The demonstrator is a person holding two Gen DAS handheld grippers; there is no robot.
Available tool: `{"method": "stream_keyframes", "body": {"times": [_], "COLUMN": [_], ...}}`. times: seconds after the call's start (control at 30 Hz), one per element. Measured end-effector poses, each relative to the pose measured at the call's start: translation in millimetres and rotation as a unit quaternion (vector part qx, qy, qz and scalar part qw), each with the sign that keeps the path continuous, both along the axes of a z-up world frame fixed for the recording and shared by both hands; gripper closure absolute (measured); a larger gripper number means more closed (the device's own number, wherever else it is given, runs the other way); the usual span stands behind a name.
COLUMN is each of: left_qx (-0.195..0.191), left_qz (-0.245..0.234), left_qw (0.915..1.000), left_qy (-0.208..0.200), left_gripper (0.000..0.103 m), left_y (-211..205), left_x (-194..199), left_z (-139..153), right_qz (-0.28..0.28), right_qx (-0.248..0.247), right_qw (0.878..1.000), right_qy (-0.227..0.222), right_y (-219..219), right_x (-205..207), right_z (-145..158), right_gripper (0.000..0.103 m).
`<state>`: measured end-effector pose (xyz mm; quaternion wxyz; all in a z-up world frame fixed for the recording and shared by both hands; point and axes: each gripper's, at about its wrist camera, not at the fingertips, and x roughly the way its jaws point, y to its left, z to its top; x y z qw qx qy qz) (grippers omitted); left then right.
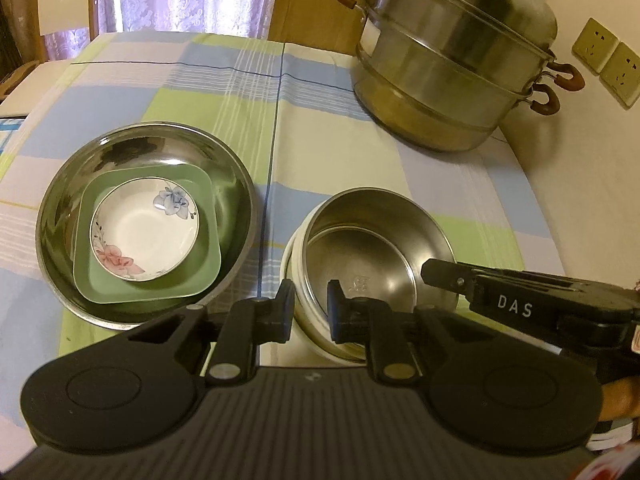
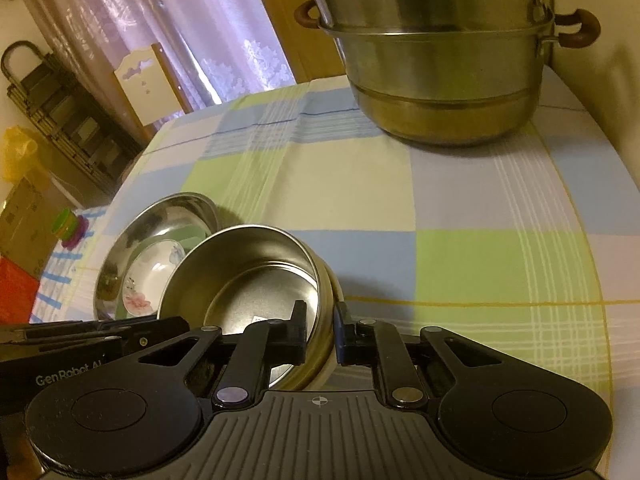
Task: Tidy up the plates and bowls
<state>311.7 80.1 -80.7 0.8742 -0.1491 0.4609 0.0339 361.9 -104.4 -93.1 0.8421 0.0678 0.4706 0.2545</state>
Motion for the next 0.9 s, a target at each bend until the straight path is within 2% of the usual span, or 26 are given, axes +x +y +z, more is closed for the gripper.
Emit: {"method": "stream_keyframes", "body": {"times": [0.13,0.47,0.6,0.7,0.9], "left_qx": [-0.012,-0.015,-0.015,-0.025,-0.016], "left_qz": [0.003,0.006,0.016,0.017,0.026], "left_qw": [0.9999,0.9998,0.9995,0.9992,0.9989], "left_qy": [0.007,0.014,0.021,0.027,0.035], "left_gripper": [0.088,0.088,0.084,0.084,0.084], "left_y": [4.2,8.1,11.8,12.7,12.6], "left_x": [2.0,5.0,10.5,15.7,25.6], "left_z": [-2.5,-3.0,-5.6,-10.2,-17.2], "right_qz": [0.000,0.015,0.018,0.015,-0.015], "right_qx": [-0.005,-0.023,-0.032,-0.038,-0.046], "right_qw": [1.000,1.000,0.999,0.999,0.998], "right_qy": [0.003,-0.010,-0.006,0.013,0.035], "right_y": [1.6,6.3,10.4,13.9,18.9], "right_x": [1.6,1.5,7.3,12.3,18.3], "right_z": [2.5,9.6,8.5,-0.2,-11.1], "right_gripper": [0.089,0.089,0.073,0.073,0.073]}}
